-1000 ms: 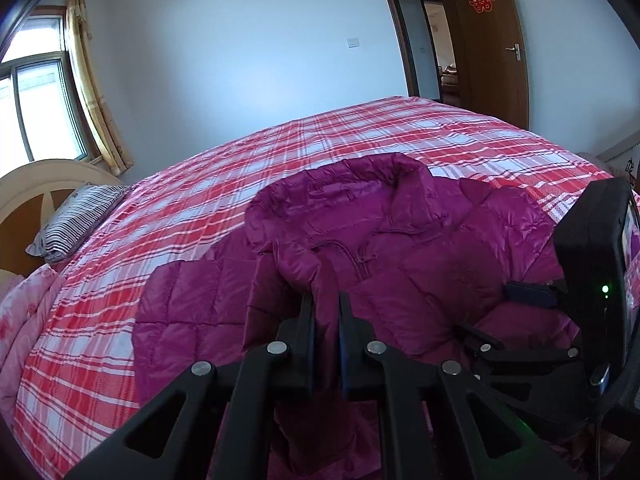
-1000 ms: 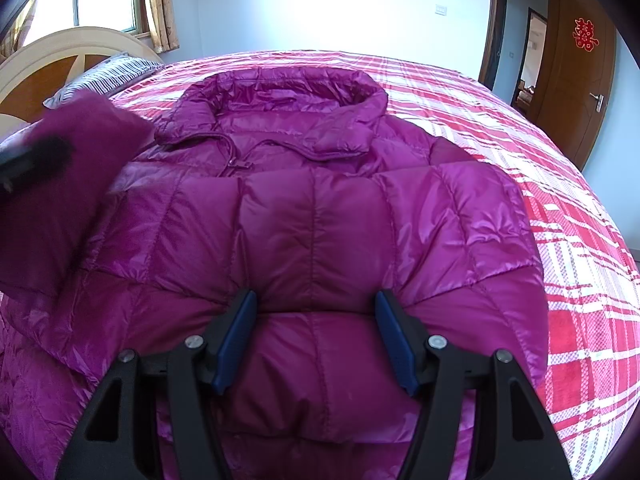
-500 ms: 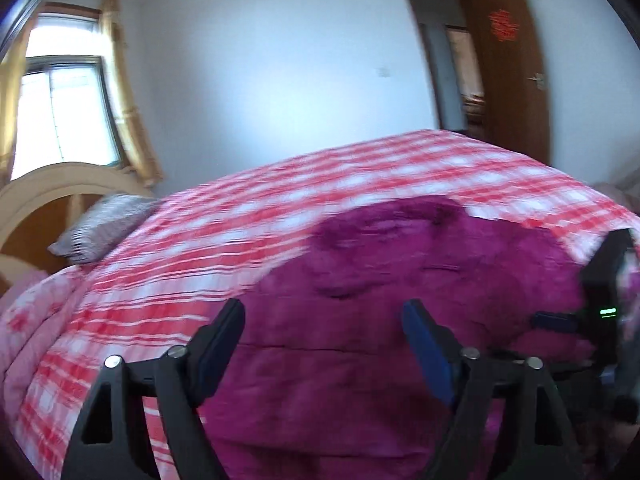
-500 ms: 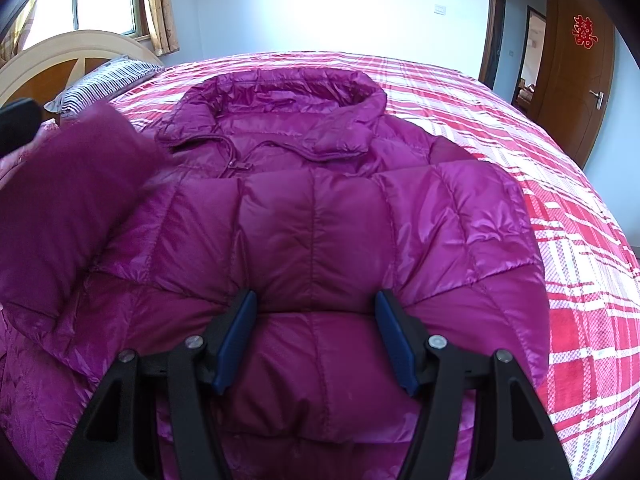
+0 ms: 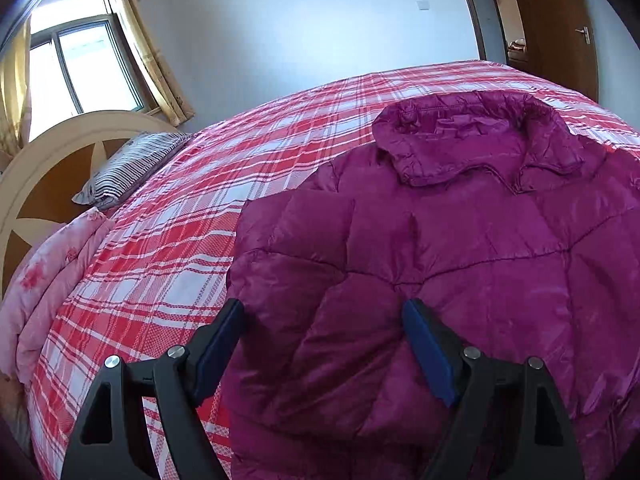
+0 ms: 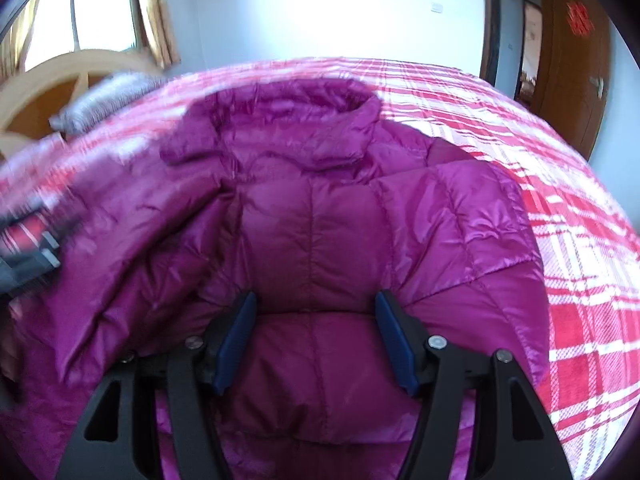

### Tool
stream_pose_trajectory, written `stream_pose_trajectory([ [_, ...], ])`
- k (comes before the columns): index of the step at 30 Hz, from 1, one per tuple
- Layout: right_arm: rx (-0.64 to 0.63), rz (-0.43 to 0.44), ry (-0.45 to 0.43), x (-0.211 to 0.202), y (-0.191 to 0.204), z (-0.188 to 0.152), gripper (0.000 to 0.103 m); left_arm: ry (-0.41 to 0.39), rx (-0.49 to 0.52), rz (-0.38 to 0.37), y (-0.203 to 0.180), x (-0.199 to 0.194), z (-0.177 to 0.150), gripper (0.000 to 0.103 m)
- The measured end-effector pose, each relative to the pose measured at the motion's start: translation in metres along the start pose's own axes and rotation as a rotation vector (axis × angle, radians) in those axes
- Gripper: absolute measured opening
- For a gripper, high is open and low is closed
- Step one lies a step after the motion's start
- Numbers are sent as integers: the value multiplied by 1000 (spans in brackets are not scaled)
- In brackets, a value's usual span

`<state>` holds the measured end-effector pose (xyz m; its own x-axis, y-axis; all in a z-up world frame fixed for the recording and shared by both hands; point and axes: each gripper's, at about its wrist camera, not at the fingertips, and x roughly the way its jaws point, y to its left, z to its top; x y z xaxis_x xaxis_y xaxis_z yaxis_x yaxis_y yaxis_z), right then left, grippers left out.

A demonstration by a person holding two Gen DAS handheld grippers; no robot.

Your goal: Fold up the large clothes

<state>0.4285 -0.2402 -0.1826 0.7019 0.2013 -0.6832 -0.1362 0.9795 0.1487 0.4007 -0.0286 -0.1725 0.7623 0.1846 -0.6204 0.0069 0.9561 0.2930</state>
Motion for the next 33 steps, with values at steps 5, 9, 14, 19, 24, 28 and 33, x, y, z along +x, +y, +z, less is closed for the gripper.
stream_pose_trajectory([
  [5, 108, 2, -168, -68, 7, 31, 67, 9, 16, -21, -7, 4, -1, 82],
  [9, -75, 104, -163, -70, 73, 49, 54, 15, -8, -43, -2, 5, 0, 82],
  [14, -169, 103, -24, -6, 113, 36, 33, -48, -108, -31, 29, -15, 4, 82],
  [19, -180, 61, 28, 25, 100, 7, 33, -5, -122, 160, 67, 9, 19, 82],
  [24, -161, 79, 39, 29, 94, 7, 33, 143, -88, 227, 74, 52, 12, 82],
  [28, -155, 87, 29, 28, 93, 5, 33, 36, -198, 204, 81, 17, 20, 82],
  [33, -150, 92, 29, 29, 93, 3, 34, -63, -160, 67, 41, -20, 51, 82],
])
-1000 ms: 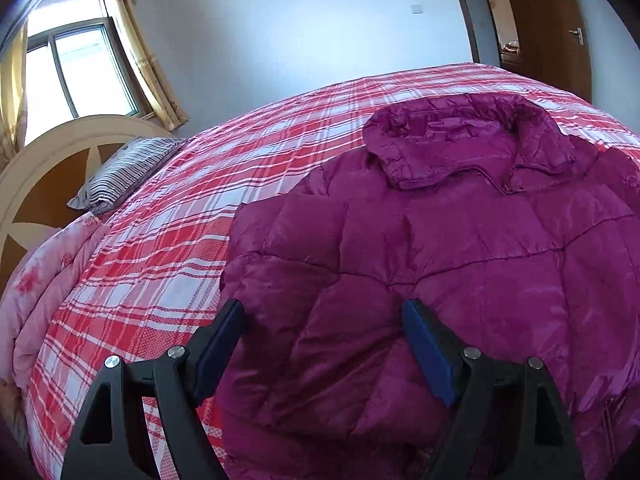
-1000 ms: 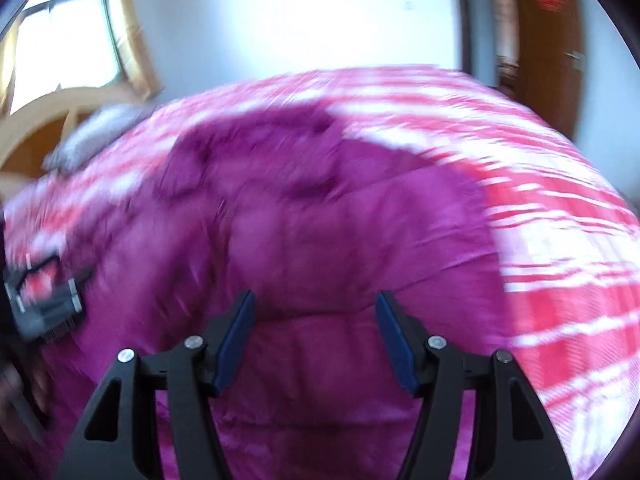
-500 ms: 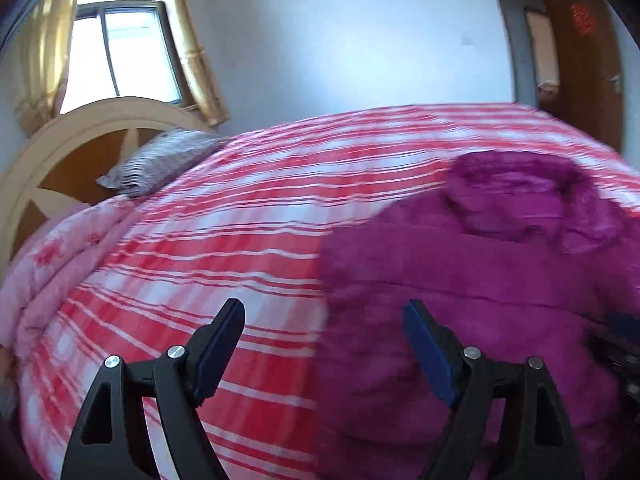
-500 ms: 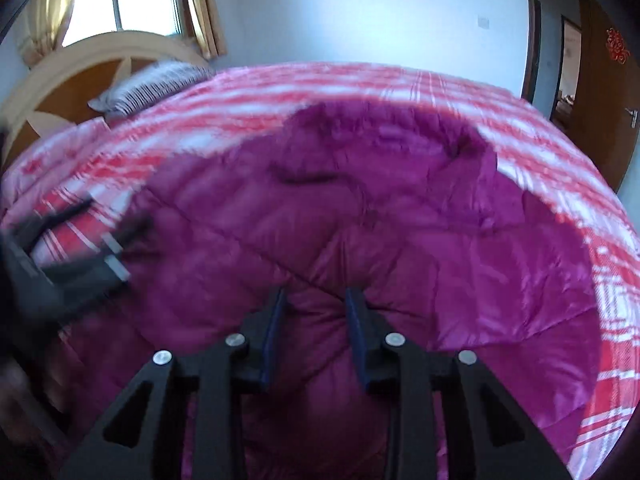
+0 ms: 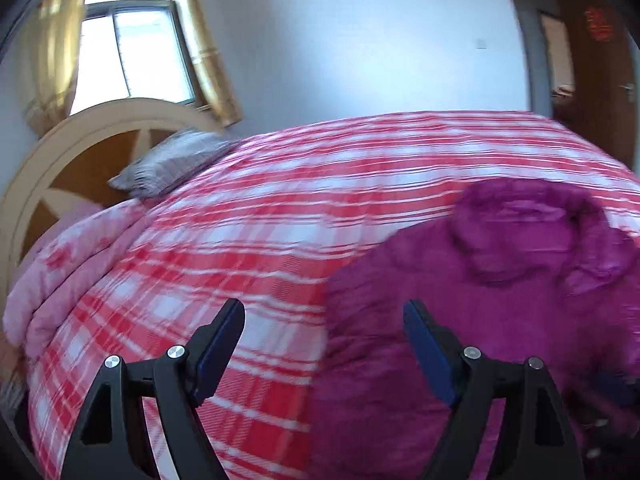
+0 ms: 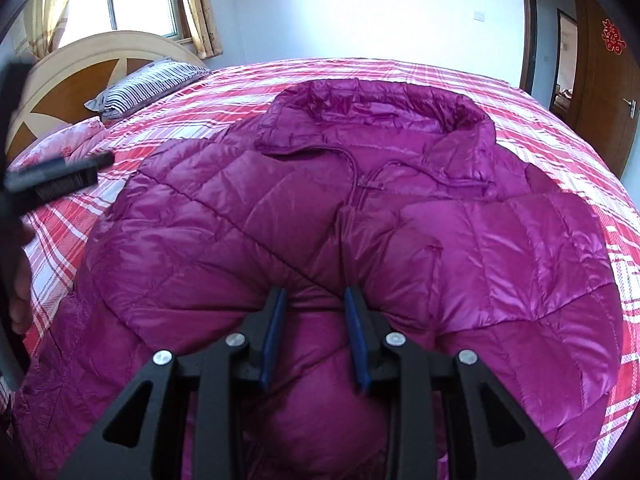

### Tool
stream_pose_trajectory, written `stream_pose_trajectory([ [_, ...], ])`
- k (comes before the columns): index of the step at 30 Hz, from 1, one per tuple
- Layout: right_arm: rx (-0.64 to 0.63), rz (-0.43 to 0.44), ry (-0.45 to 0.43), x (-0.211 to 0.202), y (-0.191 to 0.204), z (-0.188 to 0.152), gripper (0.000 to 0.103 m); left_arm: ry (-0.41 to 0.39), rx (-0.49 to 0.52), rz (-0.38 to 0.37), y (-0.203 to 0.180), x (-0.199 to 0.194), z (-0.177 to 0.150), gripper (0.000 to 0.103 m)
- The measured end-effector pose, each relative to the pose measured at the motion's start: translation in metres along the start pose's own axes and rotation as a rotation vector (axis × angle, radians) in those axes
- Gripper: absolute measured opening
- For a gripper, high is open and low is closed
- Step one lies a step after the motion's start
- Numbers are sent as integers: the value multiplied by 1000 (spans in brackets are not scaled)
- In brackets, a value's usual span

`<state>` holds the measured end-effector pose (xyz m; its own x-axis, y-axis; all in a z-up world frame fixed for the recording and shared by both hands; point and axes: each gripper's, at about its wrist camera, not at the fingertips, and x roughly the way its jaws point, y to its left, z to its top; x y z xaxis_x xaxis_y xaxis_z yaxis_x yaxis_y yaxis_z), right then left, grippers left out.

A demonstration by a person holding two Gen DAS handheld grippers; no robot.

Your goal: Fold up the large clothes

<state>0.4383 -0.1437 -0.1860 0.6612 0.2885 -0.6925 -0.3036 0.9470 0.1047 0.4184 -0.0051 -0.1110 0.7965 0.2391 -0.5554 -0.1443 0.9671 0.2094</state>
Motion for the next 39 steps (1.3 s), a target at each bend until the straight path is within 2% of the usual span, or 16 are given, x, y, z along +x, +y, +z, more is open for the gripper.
stream_pose_trajectory([
  [1, 5, 4, -2, 0, -1, 0, 34, 10, 14, -54, -12, 0, 2, 82],
  [4, 18, 12, -9, 0, -3, -1, 33, 73, 33, -139, -36, 18, -2, 82],
  [7, 17, 9, -14, -1, -2, -1, 33, 161, 41, -169, -45, 44, -14, 82],
  [10, 17, 11, -16, -1, -2, -1, 33, 190, 95, -164, -51, 60, -28, 83],
  [14, 18, 14, -13, 0, -2, -1, 34, 213, 65, -167, -47, 68, -34, 92],
  [19, 10, 3, -2, 2, -1, -1, 34, 231, 28, -166, -43, 75, -37, 97],
  [24, -14, -27, 7, 5, 4, 0, 34, 231, 19, -173, -41, 76, -40, 98],
  [39, -18, -34, 18, 8, 5, 1, 34, 232, 8, -180, -39, 78, -39, 98],
])
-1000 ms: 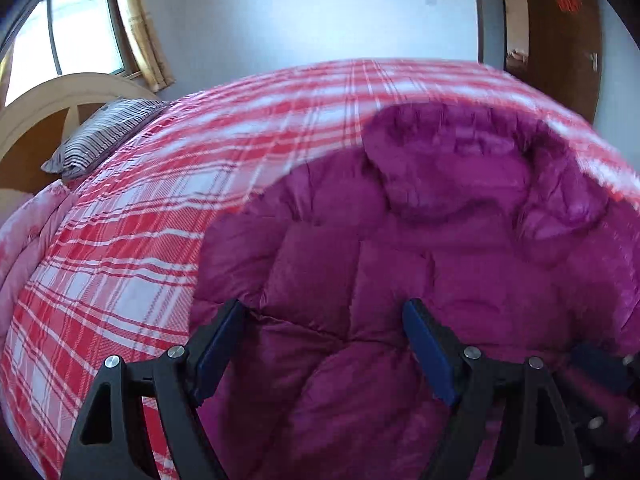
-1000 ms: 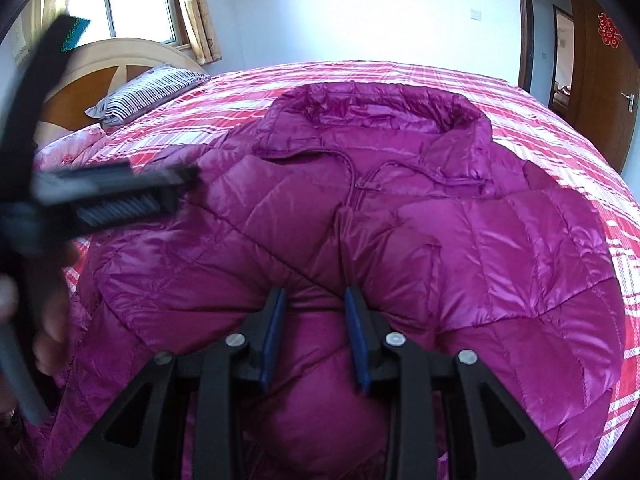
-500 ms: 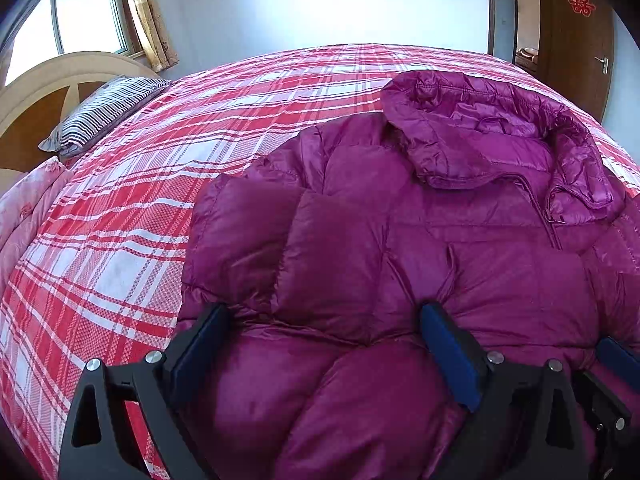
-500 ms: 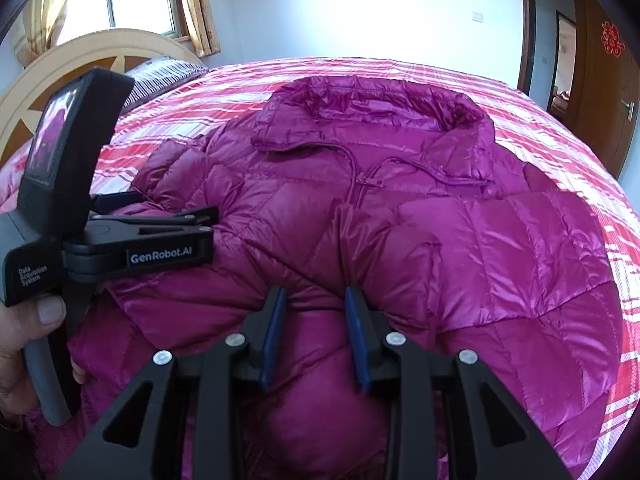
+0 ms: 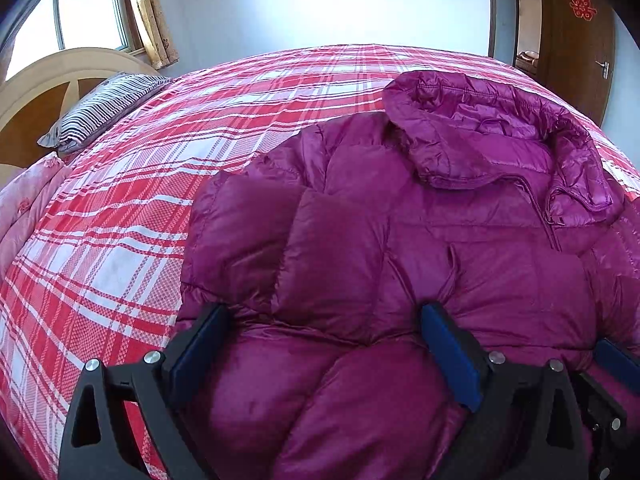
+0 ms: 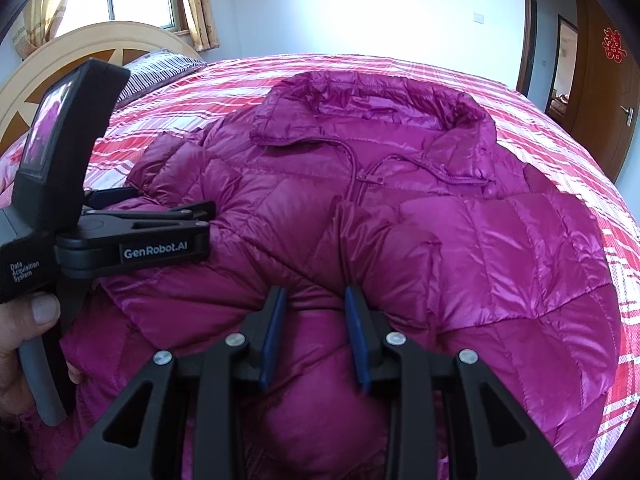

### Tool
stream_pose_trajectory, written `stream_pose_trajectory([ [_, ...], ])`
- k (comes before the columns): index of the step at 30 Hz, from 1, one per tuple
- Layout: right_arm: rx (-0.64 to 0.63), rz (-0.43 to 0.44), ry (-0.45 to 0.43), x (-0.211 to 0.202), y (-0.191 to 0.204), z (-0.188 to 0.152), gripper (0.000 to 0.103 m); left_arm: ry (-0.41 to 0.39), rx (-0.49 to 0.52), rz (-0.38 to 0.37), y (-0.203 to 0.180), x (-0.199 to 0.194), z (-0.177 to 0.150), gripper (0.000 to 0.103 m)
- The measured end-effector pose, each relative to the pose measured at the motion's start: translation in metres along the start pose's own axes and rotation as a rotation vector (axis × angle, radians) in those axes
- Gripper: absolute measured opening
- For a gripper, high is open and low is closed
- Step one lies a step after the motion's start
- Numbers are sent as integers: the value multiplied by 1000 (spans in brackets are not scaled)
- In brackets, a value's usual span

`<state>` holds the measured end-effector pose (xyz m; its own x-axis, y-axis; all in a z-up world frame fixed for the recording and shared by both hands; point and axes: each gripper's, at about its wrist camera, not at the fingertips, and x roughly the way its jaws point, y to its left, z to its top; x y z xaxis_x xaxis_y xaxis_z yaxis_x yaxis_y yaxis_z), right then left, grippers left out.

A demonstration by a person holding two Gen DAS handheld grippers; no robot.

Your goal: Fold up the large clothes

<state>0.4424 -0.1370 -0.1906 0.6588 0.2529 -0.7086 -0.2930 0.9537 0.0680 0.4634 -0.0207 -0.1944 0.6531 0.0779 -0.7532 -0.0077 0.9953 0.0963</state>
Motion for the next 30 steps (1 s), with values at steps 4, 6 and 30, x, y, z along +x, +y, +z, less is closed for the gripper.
stream_pose_trajectory([
  [4, 1, 1, 2, 1, 0, 0, 34, 1, -1, -2, 0, 0, 0, 98],
  [6, 0, 0, 2, 1, 0, 0, 34, 1, -5, -6, 1, 0, 0, 98],
  [30, 6, 8, -1, 1, -1, 0, 34, -54, -46, 51, 8, -30, 2, 98],
])
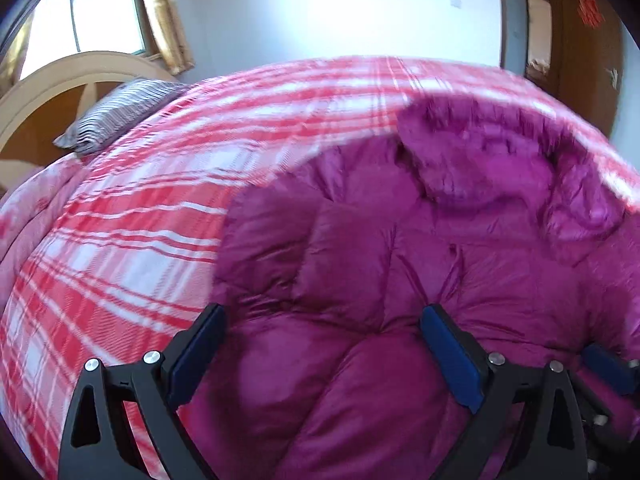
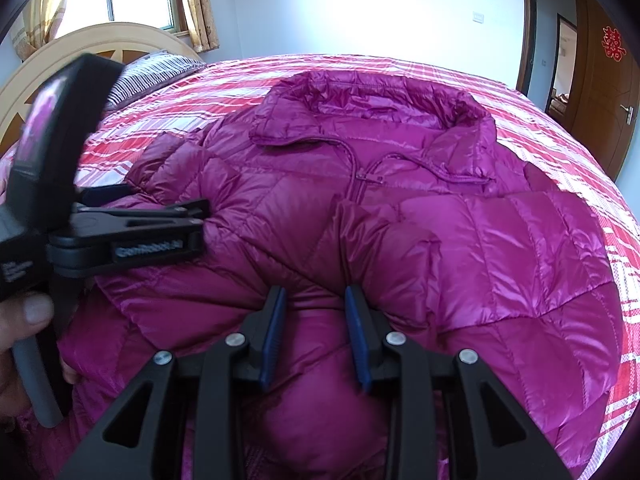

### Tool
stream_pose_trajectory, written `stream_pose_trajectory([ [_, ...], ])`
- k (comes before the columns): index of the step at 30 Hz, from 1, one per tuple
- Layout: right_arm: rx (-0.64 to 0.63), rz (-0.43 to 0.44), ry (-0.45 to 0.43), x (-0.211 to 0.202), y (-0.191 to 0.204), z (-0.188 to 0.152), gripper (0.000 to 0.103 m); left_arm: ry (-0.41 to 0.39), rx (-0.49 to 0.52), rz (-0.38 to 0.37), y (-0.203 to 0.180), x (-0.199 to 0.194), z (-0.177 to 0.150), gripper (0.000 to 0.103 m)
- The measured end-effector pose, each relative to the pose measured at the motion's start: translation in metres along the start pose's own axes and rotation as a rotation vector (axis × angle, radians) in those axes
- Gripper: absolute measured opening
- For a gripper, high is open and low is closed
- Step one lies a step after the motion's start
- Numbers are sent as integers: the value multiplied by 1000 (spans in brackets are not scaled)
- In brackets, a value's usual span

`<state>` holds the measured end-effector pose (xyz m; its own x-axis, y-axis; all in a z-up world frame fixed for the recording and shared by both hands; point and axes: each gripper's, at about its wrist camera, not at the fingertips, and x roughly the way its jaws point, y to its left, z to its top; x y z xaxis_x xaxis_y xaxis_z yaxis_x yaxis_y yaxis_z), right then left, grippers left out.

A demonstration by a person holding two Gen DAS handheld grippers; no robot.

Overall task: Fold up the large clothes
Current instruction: 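Grasp the jacket hem with the right tool and lift it toward the collar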

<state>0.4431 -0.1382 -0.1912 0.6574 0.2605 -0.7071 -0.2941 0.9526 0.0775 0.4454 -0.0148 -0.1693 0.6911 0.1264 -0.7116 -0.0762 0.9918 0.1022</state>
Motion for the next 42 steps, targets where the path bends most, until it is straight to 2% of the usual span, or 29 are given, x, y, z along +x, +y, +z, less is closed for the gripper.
stream_pose_trajectory([
  [2, 4, 4, -1, 0, -1, 0, 34, -70, -37, -1, 8, -23, 8, 98],
  [5, 6, 7, -2, 0, -2, 0, 34, -149, -33, 19, 7, -45, 20, 98],
  [7, 8, 10, -4, -1, -2, 0, 34, -183, -19, -32, -3, -55, 26, 98],
  [10, 9, 11, -5, -2, -2, -1, 34, -141, 62, -56, -28, -38, 24, 98],
  [12, 9, 12, -7, -2, -2, 0, 34, -97, 104, -19, -39, -17, 16, 98],
  [14, 13, 17, -9, -3, -3, 0, 34, -18, 139, 27, -45, 9, 6, 99],
  [15, 16, 23, -9, -3, -4, 0, 34, 24, 110, -10, -39, 21, 2, 99],
  [17, 23, 44, -6, -4, -6, 1, 34, 29, 52, -61, -29, 22, 3, 99],
  [20, 29, 119, 15, -10, -16, 7, 36, 23, 47, -66, -29, 23, 2, 99],
  [21, 23, 157, 20, -16, -20, 13, 39, 23, 49, -65, -30, 24, 2, 99],
  [23, -17, 182, -3, -27, -28, 31, 61, 20, 44, -70, -29, 24, 1, 99],
  [25, -93, 105, -34, -36, -35, 57, 72, 16, 32, -80, -27, 25, 0, 99],
  [29, -190, -42, -43, -16, -63, 116, 72, 15, 24, -86, -26, 26, -1, 99],
  [31, -229, -103, -10, 10, -81, 150, 72, 14, 22, -88, -25, 26, -1, 99],
  [32, -252, -102, 19, 23, -87, 164, 72, 14, 21, -89, -25, 25, -1, 99],
  [35, -379, -93, 116, 61, -94, 193, 66, 14, 15, -96, -24, 25, -2, 99],
  [37, -386, -49, 187, 81, -100, 202, 65, 14, 13, -97, -24, 25, -2, 99],
  [38, -385, -28, 210, 87, -104, 204, 61, 14, 12, -98, -25, 25, -2, 99],
  [39, -411, -16, 228, 91, -104, 203, 56, 13, 11, -98, -25, 25, -2, 99],
  [41, -462, -23, 253, 96, -99, 198, 30, 12, 11, -99, -23, 26, -2, 99],
  [42, -477, -6, 271, 96, -95, 194, 23, 13, 11, -99, -23, 26, -2, 99],
])
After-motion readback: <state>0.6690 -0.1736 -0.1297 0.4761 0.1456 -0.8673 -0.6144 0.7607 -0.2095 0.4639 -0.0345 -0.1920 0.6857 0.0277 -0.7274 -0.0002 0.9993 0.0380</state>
